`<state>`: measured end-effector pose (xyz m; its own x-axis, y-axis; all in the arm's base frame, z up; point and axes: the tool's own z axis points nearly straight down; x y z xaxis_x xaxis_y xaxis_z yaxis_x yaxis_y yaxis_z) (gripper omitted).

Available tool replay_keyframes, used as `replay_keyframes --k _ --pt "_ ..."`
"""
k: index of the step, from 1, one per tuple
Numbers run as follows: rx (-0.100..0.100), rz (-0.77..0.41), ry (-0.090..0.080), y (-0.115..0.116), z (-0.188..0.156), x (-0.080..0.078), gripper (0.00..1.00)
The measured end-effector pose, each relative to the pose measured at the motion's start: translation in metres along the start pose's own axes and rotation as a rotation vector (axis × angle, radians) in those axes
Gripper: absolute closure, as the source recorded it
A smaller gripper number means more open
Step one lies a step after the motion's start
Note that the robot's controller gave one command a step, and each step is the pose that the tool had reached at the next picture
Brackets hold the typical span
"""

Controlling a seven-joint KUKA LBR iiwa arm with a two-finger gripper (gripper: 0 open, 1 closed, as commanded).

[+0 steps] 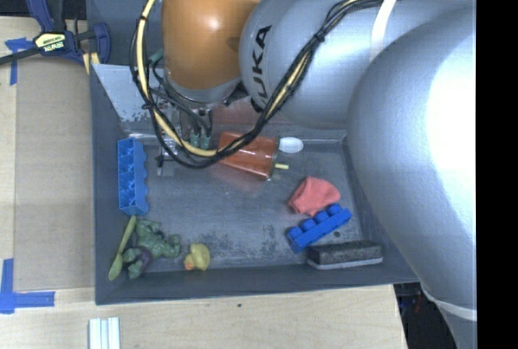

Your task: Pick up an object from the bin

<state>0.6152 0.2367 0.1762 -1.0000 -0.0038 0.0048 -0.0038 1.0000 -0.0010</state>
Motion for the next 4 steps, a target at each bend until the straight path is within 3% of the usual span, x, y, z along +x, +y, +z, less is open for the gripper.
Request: replay_keyframes --k 1,2,3,4 --pt "-0.002 0.003 -0.007 -0.001 -0.006 -0.002 0.00" --pt "-0.003 0.022 -0.006 -0.006 0.042 0.021 0.00" --pt "-0.003 -0.066 -0.014 -0.023 0.078 0.030 0.00" --pt "-0.002 -0.239 -0.011 -0.012 0.085 0.052 0.00"
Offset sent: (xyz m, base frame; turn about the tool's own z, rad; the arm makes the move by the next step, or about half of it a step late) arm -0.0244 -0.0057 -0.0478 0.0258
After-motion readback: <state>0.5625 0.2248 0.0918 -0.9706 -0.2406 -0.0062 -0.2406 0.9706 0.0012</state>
